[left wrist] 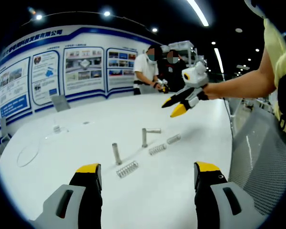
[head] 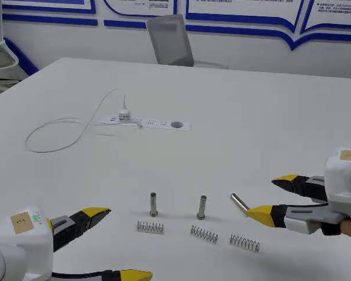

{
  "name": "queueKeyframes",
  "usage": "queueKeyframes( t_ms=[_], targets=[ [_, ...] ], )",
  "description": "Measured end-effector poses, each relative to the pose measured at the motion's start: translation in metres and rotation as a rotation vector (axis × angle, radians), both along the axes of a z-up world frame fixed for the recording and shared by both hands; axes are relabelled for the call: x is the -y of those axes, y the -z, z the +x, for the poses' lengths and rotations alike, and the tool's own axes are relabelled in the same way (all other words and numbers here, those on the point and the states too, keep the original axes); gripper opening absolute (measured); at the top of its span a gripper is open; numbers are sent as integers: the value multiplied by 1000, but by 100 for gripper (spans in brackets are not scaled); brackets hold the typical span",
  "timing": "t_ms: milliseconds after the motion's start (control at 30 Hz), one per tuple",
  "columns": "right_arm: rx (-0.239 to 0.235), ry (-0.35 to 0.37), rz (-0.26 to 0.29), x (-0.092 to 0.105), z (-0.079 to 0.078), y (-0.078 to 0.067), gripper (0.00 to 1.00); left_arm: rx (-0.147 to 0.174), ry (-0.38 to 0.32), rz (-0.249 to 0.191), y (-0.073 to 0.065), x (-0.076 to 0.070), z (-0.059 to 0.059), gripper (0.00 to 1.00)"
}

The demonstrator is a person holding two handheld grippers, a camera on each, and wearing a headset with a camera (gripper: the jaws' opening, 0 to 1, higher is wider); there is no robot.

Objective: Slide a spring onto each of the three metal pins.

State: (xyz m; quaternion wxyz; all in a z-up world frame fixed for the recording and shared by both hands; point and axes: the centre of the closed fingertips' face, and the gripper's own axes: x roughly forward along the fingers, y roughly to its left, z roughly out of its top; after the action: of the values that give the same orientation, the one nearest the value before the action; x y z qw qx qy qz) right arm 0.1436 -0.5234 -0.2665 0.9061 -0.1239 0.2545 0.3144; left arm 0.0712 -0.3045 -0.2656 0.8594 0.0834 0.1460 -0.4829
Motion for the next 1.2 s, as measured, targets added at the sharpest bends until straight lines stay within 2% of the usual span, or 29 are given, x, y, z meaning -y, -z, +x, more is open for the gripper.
queueKeyframes(
  t_ms=[100,200,367,633,900,1067,1200],
  targets=[
    [-23,16,-18,2,12,6,48,-3,0,1,1,0,1,80],
    [-40,21,-67,2,20,13,44,-3,-1,2,1,-1,2,80],
    [-75,24,-99,-1,34,22,37,-3,-2,3,1,-1,3,80],
    [-152,41,-158,-3,45,45,26,-12,-2,5,3,-2,3,78],
    [-208,66,-173,-5,54,62,19,-25,-8,6,6,-4,4,77],
    [-224,79,-184,-6,61,67,17,-33,-10,8,9,-5,4,76],
    [-258,90,-180,-8,62,74,16,-36,-13,7,9,-6,5,76]
  ],
)
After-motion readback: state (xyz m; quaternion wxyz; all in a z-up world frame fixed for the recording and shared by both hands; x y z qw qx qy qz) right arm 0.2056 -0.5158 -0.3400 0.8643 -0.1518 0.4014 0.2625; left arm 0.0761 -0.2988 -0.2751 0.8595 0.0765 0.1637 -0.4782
